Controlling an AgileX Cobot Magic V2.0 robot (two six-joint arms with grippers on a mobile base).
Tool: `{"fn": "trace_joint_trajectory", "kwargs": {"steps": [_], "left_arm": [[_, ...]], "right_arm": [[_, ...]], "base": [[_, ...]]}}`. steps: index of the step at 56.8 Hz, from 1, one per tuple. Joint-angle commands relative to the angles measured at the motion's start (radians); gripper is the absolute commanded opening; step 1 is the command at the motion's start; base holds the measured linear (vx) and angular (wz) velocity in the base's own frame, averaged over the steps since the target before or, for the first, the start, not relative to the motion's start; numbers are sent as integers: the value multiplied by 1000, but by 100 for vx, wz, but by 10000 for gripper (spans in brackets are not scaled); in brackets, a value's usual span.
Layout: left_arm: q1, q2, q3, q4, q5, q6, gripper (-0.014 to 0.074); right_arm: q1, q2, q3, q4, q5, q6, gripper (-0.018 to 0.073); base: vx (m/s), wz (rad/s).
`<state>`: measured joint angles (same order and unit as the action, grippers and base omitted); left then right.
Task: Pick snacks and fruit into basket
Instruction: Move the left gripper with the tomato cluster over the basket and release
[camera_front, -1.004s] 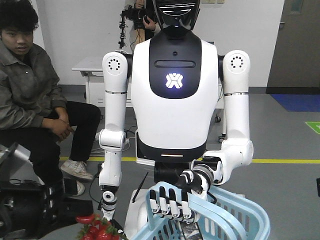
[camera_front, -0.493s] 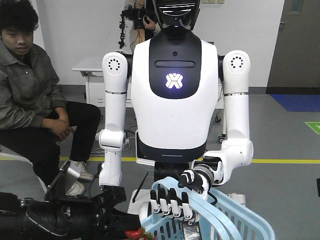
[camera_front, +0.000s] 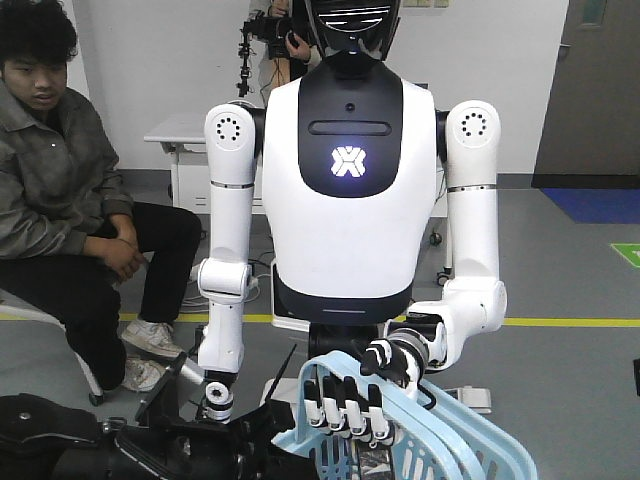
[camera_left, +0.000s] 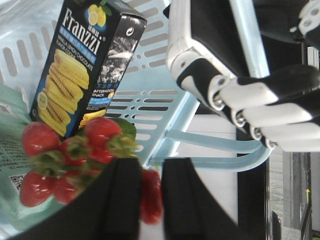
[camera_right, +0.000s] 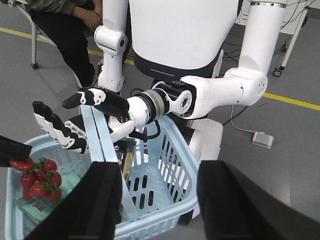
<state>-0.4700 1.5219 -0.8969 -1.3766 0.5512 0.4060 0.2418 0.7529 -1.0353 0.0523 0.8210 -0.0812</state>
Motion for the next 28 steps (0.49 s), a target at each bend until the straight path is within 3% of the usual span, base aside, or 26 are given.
{"fn": "trace_joint_trajectory", "kwargs": {"steps": [1,10,19,23,28], "left_arm": [[-8,-34,-34,-51,18,6,484],[-1,-36,-34,-48,20,13,687],[65,-111,-34,5,31,103,704],[120,-187,-34,83,26,102,679],[185,-289,-34,248,5,95,638]], "right_arm": [[-7,-1,-28,-3,-73,-3,400],[-7,-1,-28,-3,-73,-3,400],[-7,-1,-28,-3,-73,-3,400],[-7,-1,-28,-3,-73,-3,400],[-7,-1,-28,-3,-73,-3,400]], "base": [[0,0],[0,0],[0,0],[0,0],[0,0]]}}
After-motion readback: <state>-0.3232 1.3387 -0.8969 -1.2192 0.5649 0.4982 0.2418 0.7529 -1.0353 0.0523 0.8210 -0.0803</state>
